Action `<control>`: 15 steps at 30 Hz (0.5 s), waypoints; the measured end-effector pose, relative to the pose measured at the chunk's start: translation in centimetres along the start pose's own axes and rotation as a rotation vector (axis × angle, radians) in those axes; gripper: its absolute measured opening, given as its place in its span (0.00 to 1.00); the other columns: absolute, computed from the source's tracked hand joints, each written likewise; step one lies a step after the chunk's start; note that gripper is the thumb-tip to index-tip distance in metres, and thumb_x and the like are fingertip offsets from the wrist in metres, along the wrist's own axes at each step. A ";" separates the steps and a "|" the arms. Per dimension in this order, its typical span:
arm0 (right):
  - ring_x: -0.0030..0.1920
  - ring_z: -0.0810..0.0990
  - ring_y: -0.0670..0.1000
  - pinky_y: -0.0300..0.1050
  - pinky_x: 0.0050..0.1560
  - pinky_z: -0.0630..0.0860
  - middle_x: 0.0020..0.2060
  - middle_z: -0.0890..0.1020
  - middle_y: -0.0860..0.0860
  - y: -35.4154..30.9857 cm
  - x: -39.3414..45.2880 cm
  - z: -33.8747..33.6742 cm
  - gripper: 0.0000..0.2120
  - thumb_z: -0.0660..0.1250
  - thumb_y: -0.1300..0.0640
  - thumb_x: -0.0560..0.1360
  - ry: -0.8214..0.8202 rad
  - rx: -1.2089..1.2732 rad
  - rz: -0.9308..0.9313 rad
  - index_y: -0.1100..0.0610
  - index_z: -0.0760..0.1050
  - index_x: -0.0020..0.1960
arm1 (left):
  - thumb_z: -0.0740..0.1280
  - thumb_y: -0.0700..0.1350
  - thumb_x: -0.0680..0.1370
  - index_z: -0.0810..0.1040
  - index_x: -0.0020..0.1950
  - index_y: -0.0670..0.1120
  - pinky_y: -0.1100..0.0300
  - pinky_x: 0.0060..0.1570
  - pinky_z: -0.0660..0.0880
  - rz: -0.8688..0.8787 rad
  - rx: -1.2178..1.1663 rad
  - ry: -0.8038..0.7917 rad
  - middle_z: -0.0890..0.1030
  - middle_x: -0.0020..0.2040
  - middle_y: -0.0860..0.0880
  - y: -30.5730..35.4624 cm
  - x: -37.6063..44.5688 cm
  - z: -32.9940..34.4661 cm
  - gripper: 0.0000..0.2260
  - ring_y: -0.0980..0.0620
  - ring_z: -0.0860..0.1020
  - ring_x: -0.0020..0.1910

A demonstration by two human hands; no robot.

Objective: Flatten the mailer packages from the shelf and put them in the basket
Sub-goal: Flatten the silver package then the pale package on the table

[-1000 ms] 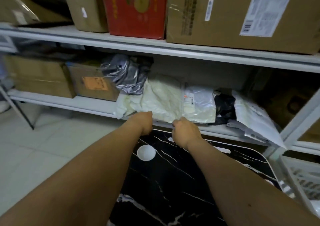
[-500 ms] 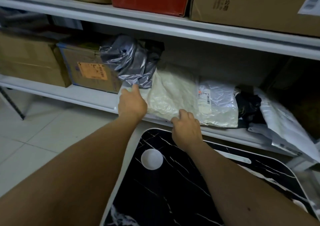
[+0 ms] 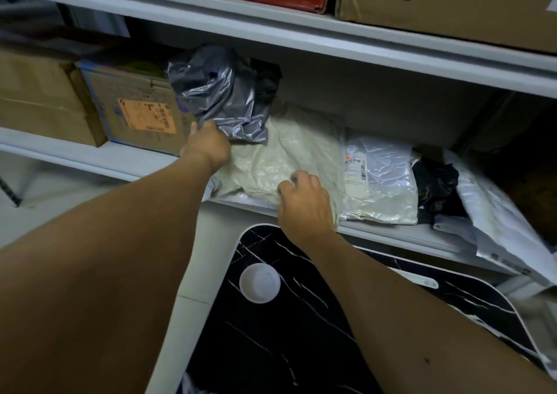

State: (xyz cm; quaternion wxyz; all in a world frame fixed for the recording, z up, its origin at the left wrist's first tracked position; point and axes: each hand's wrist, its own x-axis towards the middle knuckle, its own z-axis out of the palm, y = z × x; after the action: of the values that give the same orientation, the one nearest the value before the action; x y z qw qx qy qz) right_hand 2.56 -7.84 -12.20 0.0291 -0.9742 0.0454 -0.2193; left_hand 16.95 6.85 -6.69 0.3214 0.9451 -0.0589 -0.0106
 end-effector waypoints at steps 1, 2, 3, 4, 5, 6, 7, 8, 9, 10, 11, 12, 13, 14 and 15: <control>0.56 0.73 0.59 0.52 0.53 0.70 0.59 0.75 0.58 0.0 -0.3 -0.1 0.12 0.64 0.63 0.74 -0.009 -0.005 0.002 0.61 0.78 0.56 | 0.53 0.40 0.80 0.59 0.75 0.44 0.46 0.72 0.59 0.000 0.027 0.007 0.50 0.78 0.39 0.3 -0.3 -0.2 0.23 0.42 0.53 0.77; 0.56 0.73 0.58 0.52 0.53 0.70 0.59 0.75 0.58 0.0 -0.5 -0.3 0.12 0.64 0.63 0.74 -0.012 -0.008 0.004 0.61 0.78 0.56 | 0.53 0.39 0.80 0.59 0.75 0.43 0.47 0.71 0.60 0.000 0.049 0.019 0.48 0.78 0.40 0.5 -0.6 -0.3 0.23 0.42 0.54 0.77; 0.56 0.73 0.58 0.52 0.53 0.70 0.58 0.75 0.58 0.1 -0.7 -0.4 0.11 0.64 0.63 0.74 -0.008 -0.007 0.006 0.61 0.78 0.56 | 0.53 0.39 0.79 0.60 0.75 0.44 0.47 0.70 0.60 0.003 0.073 0.028 0.48 0.78 0.39 0.9 -1.0 -0.4 0.23 0.42 0.54 0.77; 0.55 0.73 0.58 0.52 0.52 0.71 0.57 0.75 0.58 0.1 -0.9 -0.6 0.11 0.64 0.63 0.74 -0.004 -0.004 0.010 0.61 0.78 0.55 | 0.53 0.38 0.79 0.61 0.75 0.44 0.46 0.70 0.61 0.009 0.097 0.031 0.51 0.78 0.38 1.0 -1.3 -0.4 0.23 0.41 0.54 0.77; 0.54 0.73 0.59 0.52 0.51 0.71 0.56 0.75 0.58 0.1 -1.1 -0.9 0.10 0.64 0.64 0.73 0.005 0.001 0.013 0.62 0.78 0.53 | 0.54 0.38 0.79 0.62 0.73 0.46 0.44 0.69 0.61 0.026 0.116 0.025 0.56 0.76 0.36 1.2 -1.7 -0.4 0.22 0.40 0.56 0.76; 0.53 0.74 0.59 0.53 0.50 0.71 0.55 0.76 0.59 0.2 -1.2 -1.1 0.09 0.64 0.64 0.73 0.015 0.007 0.017 0.62 0.78 0.52 | 0.55 0.37 0.78 0.62 0.72 0.48 0.43 0.68 0.62 0.051 0.130 0.018 0.62 0.74 0.35 1.2 -1.7 -0.2 0.22 0.38 0.58 0.75; 0.53 0.74 0.60 0.53 0.49 0.72 0.55 0.76 0.59 0.2 -1.2 -1.2 0.08 0.65 0.65 0.73 0.023 0.011 0.020 0.62 0.78 0.51 | 0.55 0.37 0.78 0.60 0.72 0.51 0.42 0.67 0.63 0.076 0.136 0.000 0.66 0.71 0.35 1.1 -1.7 0.0 0.23 0.37 0.60 0.73; 0.52 0.74 0.60 0.53 0.48 0.72 0.54 0.76 0.59 0.2 -1.3 -1.3 0.07 0.65 0.65 0.72 0.027 0.011 0.023 0.62 0.79 0.50 | 0.55 0.38 0.78 0.58 0.74 0.55 0.41 0.67 0.63 0.090 0.139 -0.030 0.68 0.70 0.35 0.9 -1.2 0.3 0.25 0.36 0.61 0.72; 0.51 0.75 0.60 0.53 0.48 0.72 0.53 0.77 0.59 0.3 -1.3 -1.3 0.07 0.66 0.65 0.72 0.032 0.010 0.025 0.62 0.79 0.49 | 0.55 0.39 0.78 0.54 0.75 0.59 0.40 0.69 0.61 0.089 0.146 -0.078 0.67 0.71 0.36 0.8 -0.9 0.6 0.28 0.35 0.60 0.73; 0.50 0.75 0.60 0.53 0.47 0.72 0.53 0.77 0.59 0.2 -1.3 -1.3 0.07 0.66 0.66 0.71 0.037 0.013 0.023 0.62 0.79 0.48 | 0.56 0.40 0.78 0.49 0.76 0.61 0.40 0.71 0.58 0.073 0.150 -0.126 0.64 0.74 0.37 0.7 -0.5 0.7 0.31 0.35 0.58 0.74; 0.49 0.75 0.60 0.53 0.46 0.73 0.52 0.77 0.59 0.4 -1.4 -1.2 0.07 0.67 0.66 0.70 0.041 0.015 0.018 0.62 0.79 0.48 | 0.56 0.40 0.78 0.45 0.77 0.62 0.40 0.73 0.54 0.059 0.158 -0.164 0.61 0.76 0.38 0.8 -0.3 0.9 0.33 0.36 0.55 0.75; 0.48 0.75 0.60 0.53 0.44 0.73 0.51 0.78 0.60 0.4 -1.4 -1.1 0.06 0.68 0.66 0.70 0.045 0.024 0.008 0.62 0.79 0.47 | 0.57 0.40 0.78 0.43 0.77 0.62 0.40 0.73 0.52 0.043 0.159 -0.186 0.57 0.77 0.38 0.8 -0.2 0.9 0.35 0.37 0.52 0.76; 0.47 0.76 0.60 0.53 0.43 0.74 0.50 0.78 0.60 0.6 -1.5 -0.9 0.06 0.68 0.67 0.69 0.049 0.026 0.000 0.62 0.79 0.46 | 0.58 0.39 0.78 0.42 0.77 0.61 0.40 0.73 0.52 0.031 0.162 -0.207 0.54 0.77 0.38 1.1 -0.2 1.0 0.36 0.38 0.51 0.77; 0.46 0.76 0.60 0.53 0.42 0.74 0.49 0.78 0.60 0.7 -1.5 -0.8 0.06 0.69 0.67 0.68 0.048 0.027 -0.004 0.62 0.79 0.46 | 0.59 0.37 0.78 0.43 0.78 0.59 0.41 0.73 0.53 0.032 0.154 -0.214 0.52 0.78 0.37 1.3 -0.1 0.9 0.36 0.38 0.51 0.77; 0.46 0.76 0.60 0.52 0.42 0.74 0.49 0.78 0.59 0.8 -1.6 -0.7 0.06 0.70 0.67 0.68 0.048 0.025 -0.005 0.62 0.79 0.45 | 0.61 0.37 0.77 0.47 0.79 0.55 0.41 0.73 0.54 0.039 0.162 -0.212 0.52 0.77 0.37 1.4 0.0 0.9 0.36 0.38 0.50 0.77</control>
State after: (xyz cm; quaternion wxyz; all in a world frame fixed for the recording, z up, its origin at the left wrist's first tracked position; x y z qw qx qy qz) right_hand 0.77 -8.51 -12.28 0.0395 -0.9683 0.0408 -0.2434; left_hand 16.75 5.19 -6.57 0.2359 0.9602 -0.1113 -0.0994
